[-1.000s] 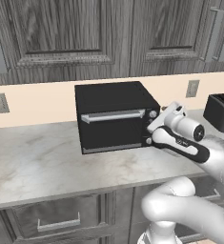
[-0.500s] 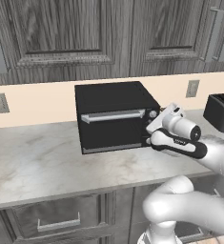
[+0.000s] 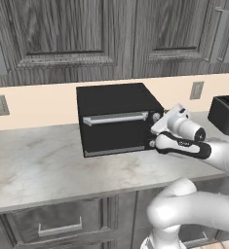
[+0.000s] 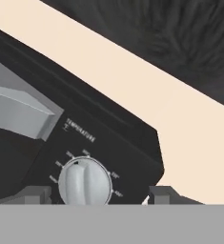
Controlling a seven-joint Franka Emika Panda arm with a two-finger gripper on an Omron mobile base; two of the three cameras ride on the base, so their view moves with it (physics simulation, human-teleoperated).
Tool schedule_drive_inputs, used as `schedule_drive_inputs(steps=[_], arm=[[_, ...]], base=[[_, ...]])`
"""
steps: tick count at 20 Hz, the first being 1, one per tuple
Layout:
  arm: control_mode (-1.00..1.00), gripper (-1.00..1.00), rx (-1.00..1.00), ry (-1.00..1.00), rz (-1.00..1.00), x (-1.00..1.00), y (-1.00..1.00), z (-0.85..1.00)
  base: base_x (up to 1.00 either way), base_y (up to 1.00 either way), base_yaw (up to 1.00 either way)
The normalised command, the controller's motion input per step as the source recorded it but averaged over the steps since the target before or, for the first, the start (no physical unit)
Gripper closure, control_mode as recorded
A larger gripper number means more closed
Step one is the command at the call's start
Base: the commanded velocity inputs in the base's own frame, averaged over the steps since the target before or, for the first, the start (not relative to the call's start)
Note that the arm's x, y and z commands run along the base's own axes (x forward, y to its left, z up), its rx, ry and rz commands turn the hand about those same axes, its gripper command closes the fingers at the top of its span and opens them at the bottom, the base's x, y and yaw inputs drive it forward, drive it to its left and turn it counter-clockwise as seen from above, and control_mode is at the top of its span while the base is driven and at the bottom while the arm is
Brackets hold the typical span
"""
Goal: Pull the toaster oven rack outwards. Pick up the baguette from the plate and place it on the toaster oven rack. Close the toaster oven door fully and set the temperature to the lowest setting.
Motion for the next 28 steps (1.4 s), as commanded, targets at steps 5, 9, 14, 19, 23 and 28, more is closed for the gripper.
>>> schedule_drive_inputs(steps=[5,9,14,19,23,28], arm=[[-1.00,-1.00,-0.01,-0.01,0.00,0.32,0.00,-0.10],[-1.00,-1.00,-0.06,-0.01,0.00,0.33,0.11,-0.20],[-1.00,-1.00,-0.10,0.00,0.00,0.41,0.20,-0.17],[-1.00,1.00,-0.12,0.00,0.00,0.55,0.30,-0.09],[-1.00,1.00,-0.12,0.00,-0.01,0.50,0.30,-0.01],[-1.00,1.00,-0.16,-0.05,-0.04,0.40,0.45,0.00]], base=[[0.00,0.00,0.00],[0.00,0.00,0.00],[0.00,0.00,0.00],[0.00,0.00,0.00],[0.00,0.00,0.00],[0.00,0.00,0.00]])
